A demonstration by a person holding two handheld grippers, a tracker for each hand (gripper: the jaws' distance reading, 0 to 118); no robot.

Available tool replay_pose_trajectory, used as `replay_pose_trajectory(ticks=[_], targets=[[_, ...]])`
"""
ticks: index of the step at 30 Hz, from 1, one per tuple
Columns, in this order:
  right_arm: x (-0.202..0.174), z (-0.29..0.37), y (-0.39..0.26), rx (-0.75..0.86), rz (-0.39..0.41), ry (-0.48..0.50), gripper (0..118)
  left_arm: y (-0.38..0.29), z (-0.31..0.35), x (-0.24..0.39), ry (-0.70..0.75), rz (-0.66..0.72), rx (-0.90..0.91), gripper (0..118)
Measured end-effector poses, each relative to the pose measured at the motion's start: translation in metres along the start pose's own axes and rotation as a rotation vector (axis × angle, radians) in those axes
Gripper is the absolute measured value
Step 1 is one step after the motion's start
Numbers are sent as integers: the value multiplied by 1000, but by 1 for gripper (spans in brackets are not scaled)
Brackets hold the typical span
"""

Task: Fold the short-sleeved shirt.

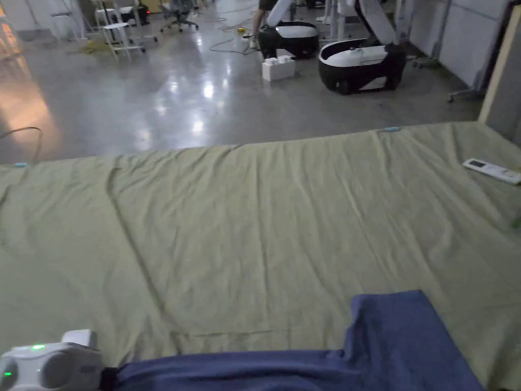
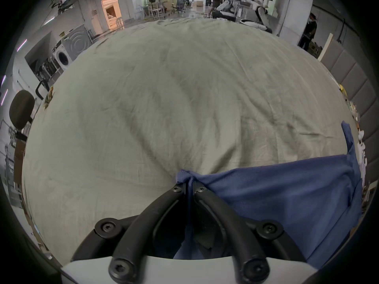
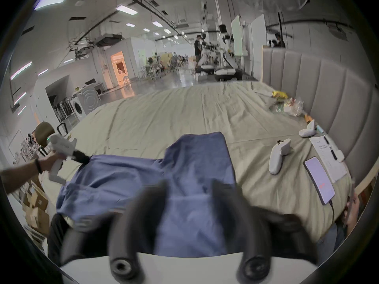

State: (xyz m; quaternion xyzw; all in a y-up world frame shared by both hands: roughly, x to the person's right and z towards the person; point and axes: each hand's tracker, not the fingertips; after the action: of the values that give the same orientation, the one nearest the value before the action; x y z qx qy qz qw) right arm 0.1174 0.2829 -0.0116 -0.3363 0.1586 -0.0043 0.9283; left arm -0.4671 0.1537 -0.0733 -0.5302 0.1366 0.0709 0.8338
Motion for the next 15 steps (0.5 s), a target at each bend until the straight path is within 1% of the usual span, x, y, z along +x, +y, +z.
replay_pose_trajectory(ticks=[1,2,4,5,6,7,8,9,11,12,13,14,15], targets=[[11,-21,11,-48,-35,3,83,2,1,3,6,-27,-4,6],[23,-47,23,-117,-57,-7,82,1,2,5,14,-56,-11,6],[44,-95,37,-153,30,-137,78,-1,3,7,21,-71,-4,6],[50,-119,42,-194,47,-200,72,-2,8,12,23,-75,-6,6],[56,-141,44,-246,41,-205,72,-1,9,13,24,-79,-14,6],[61,-160,45,-277,39,-179,72,-2,10,13,24,-84,-17,6],[65,-181,42,-336,21,-137,72,-2,10,13,21,-86,-18,6],[66,-198,40,-396,41,-151,72,-1,13,12,17,-86,-17,6],[57,-221,34,-470,169,-207,71,-3,15,11,7,-82,-11,6],[50,-222,31,-468,208,-198,69,-5,16,11,3,-85,-5,6],[45,-218,32,-432,209,-189,63,-5,14,8,3,-88,0,6],[40,-214,34,-423,216,-180,43,-7,13,9,8,-98,8,6],[37,-211,34,-403,224,-132,17,-9,14,11,16,-117,18,6]])
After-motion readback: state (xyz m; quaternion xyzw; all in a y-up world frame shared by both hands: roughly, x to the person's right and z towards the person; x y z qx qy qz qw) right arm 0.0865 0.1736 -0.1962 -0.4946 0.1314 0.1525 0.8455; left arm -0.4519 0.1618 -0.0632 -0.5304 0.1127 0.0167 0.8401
